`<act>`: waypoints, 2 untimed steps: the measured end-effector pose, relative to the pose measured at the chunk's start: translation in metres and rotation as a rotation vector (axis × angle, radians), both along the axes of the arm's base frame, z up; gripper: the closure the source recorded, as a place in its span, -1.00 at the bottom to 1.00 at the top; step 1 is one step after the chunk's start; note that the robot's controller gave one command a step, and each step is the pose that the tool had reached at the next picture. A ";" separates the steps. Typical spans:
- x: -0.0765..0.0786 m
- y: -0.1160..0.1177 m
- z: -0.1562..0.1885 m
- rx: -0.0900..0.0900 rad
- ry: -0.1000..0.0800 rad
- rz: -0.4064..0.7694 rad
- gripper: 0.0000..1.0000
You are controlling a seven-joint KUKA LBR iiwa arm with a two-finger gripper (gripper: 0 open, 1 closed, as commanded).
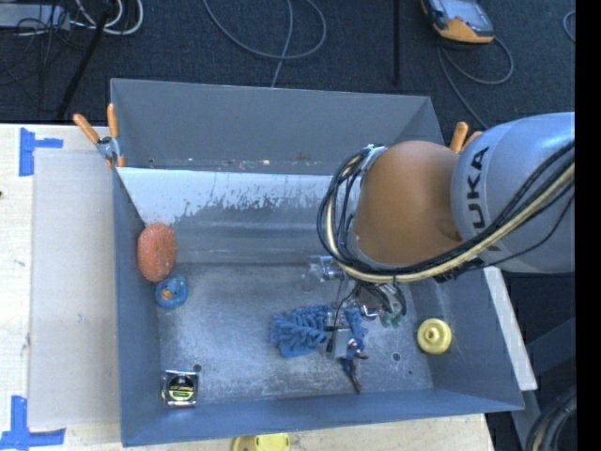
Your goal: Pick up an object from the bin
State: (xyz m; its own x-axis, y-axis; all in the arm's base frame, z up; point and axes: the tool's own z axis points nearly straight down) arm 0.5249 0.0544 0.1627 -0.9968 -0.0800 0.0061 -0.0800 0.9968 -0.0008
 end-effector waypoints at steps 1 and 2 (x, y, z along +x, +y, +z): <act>-0.017 -0.002 -0.046 0.002 -0.004 0.049 1.00; -0.017 -0.002 -0.046 0.002 -0.004 0.048 -1.00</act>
Offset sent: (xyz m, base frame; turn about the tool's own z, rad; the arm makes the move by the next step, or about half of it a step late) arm 0.0000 0.0000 0.0000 0.0000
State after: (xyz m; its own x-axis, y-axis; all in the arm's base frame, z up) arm 0.5078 0.0520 0.1165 -0.9918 -0.1275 0.0017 -0.1275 0.9918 0.0007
